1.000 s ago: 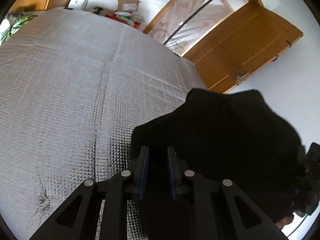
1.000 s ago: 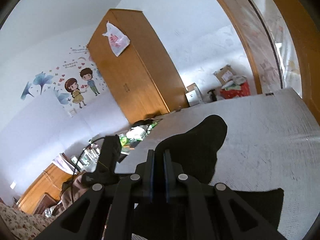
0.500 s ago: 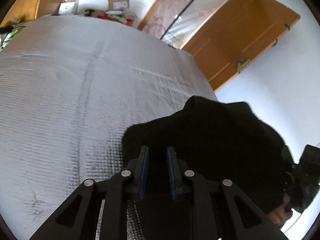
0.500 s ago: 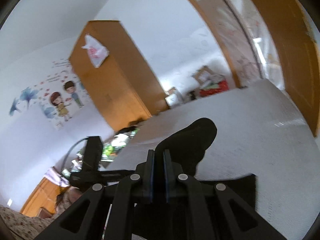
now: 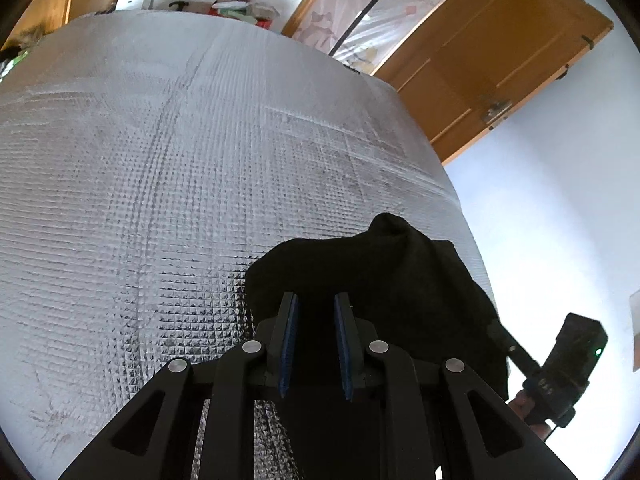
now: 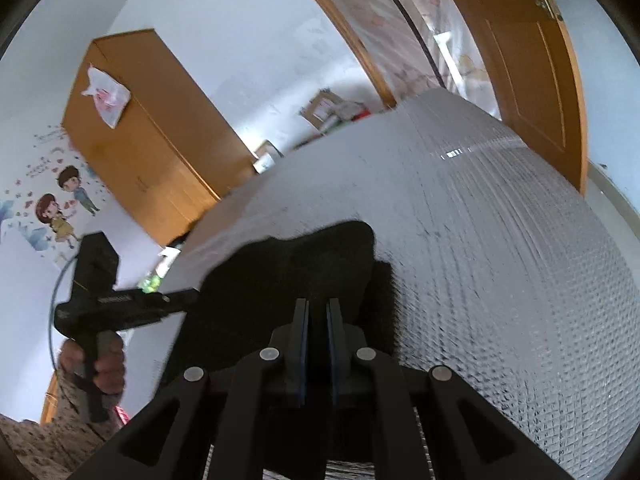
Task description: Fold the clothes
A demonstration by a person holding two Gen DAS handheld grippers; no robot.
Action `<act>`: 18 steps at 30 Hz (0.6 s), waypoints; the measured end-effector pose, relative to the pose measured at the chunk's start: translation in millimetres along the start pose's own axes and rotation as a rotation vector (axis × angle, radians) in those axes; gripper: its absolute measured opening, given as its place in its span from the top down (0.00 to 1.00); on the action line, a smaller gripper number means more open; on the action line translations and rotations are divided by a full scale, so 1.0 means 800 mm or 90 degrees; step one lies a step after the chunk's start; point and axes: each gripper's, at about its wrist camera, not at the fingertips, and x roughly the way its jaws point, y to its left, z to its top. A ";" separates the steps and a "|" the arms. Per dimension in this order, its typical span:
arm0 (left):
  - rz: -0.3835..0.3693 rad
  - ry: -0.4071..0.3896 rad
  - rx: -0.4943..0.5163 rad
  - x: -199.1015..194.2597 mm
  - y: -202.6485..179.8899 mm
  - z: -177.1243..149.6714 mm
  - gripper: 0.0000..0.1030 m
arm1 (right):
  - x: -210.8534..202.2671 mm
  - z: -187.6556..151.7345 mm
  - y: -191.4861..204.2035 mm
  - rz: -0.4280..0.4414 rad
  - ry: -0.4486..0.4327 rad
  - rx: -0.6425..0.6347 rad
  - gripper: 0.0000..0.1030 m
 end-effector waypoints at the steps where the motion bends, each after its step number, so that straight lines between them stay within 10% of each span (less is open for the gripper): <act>1: -0.001 0.002 0.000 0.002 0.000 0.001 0.81 | 0.003 -0.003 -0.002 -0.009 0.005 -0.004 0.91; 18: 0.012 -0.033 0.115 0.004 -0.026 0.031 0.81 | -0.009 0.010 -0.009 -0.030 0.010 -0.025 0.79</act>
